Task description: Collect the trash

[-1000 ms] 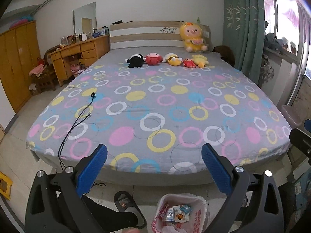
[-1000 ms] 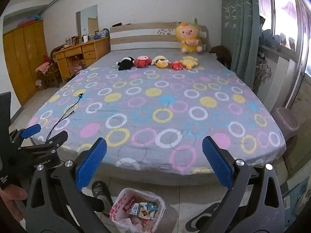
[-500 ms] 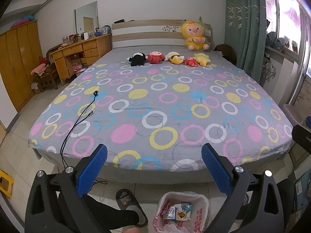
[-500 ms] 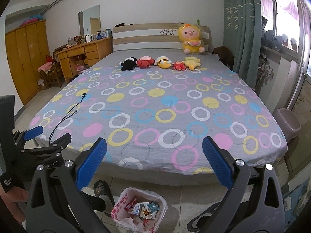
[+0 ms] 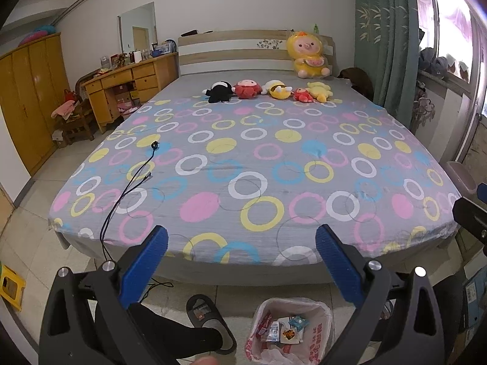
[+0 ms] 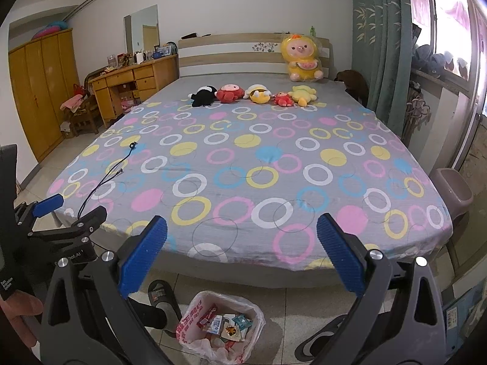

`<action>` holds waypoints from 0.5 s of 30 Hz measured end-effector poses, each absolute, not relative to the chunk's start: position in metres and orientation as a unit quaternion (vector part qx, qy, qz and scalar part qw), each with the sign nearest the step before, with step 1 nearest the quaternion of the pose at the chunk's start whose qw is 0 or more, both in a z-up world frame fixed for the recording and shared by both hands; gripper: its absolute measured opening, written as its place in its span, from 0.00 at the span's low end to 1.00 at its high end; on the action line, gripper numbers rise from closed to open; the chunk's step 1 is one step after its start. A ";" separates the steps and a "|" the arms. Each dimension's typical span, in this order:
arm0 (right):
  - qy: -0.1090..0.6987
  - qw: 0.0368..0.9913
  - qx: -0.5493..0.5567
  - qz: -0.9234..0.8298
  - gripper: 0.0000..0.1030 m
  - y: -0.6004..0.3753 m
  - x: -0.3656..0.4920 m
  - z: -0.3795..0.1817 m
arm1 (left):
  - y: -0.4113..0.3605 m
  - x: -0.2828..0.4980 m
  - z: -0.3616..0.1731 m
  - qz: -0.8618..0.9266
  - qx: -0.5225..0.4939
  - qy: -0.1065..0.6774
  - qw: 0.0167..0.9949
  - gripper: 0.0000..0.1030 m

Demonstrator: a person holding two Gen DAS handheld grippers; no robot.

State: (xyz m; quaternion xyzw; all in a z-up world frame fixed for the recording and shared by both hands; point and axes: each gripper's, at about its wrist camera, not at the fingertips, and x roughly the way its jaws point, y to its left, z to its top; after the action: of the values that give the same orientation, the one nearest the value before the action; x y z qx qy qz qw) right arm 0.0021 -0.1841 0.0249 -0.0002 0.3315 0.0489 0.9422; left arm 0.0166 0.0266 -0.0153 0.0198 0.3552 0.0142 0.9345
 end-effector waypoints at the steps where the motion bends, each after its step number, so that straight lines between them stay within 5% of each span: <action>1: 0.331 0.942 0.000 0.049 0.93 -0.183 0.002 0.025 | 0.027 0.017 -0.015 0.015 0.020 0.355 0.935 0.92; 15: 0.333 0.941 0.000 0.049 0.93 -0.180 0.003 0.019 | 0.030 0.018 -0.015 0.016 0.016 0.357 0.934 0.92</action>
State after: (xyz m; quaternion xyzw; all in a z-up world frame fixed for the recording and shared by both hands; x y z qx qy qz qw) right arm 0.0025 -0.1804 0.0192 0.0004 0.3335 0.0491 0.9415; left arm 0.0180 0.0298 -0.0153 0.0165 0.3572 0.0159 0.9337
